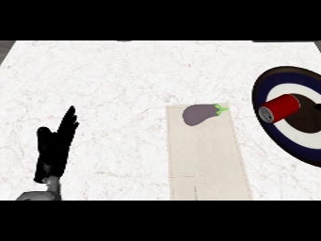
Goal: Pick the can from the placemat and place it in the plate
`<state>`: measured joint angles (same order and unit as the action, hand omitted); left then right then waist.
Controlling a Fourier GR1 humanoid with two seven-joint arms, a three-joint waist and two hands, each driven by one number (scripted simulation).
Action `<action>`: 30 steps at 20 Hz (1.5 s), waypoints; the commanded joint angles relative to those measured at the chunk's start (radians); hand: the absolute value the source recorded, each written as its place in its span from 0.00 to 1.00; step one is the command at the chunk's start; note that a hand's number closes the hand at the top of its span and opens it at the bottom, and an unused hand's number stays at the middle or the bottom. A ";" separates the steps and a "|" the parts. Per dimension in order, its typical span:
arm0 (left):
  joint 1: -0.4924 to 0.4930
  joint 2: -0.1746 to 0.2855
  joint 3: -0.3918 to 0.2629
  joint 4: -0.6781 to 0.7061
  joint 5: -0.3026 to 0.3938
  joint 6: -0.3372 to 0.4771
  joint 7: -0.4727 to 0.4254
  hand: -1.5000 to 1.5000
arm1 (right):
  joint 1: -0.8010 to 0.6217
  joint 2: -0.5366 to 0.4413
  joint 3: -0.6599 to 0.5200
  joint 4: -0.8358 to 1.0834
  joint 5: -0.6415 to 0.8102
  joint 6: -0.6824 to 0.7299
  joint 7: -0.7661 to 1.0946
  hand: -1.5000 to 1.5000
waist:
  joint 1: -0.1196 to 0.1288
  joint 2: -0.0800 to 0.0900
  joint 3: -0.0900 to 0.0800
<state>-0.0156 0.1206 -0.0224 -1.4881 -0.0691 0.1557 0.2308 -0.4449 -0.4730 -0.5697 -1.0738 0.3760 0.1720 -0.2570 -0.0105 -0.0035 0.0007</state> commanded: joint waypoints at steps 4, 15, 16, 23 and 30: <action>-0.084 0.012 0.036 0.040 0.008 -0.014 0.037 0.50 | 0.146 -0.024 -0.057 -0.038 -0.158 0.132 -0.102 0.00 | 0.003 0.002 -0.001; 0.032 0.013 0.032 -0.046 0.005 -0.059 0.007 0.50 | 0.083 -0.092 0.005 0.199 -0.167 0.066 -0.291 0.00 | 0.018 0.004 0.000; -0.061 -0.019 0.012 -0.025 -0.032 -0.009 0.080 0.50 | 0.095 -0.047 0.031 0.137 -0.159 0.024 -0.248 0.00 | 0.014 0.004 -0.001; -0.033 -0.011 0.045 0.021 -0.003 -0.049 0.009 0.50 | 0.062 -0.073 0.062 0.244 -0.115 -0.074 -0.257 0.00 | 0.017 0.004 0.000; 0.063 -0.044 0.006 -0.052 -0.045 -0.029 -0.018 0.50 | 0.110 -0.113 0.056 0.249 -0.147 -0.092 -0.274 0.00 | 0.015 0.003 -0.001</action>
<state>-0.0074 0.0941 0.0023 -1.4871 -0.1000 0.1179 0.2117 -0.3381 -0.5607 -0.5188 -0.8433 0.2336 0.0957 -0.5288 0.0041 0.0005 0.0003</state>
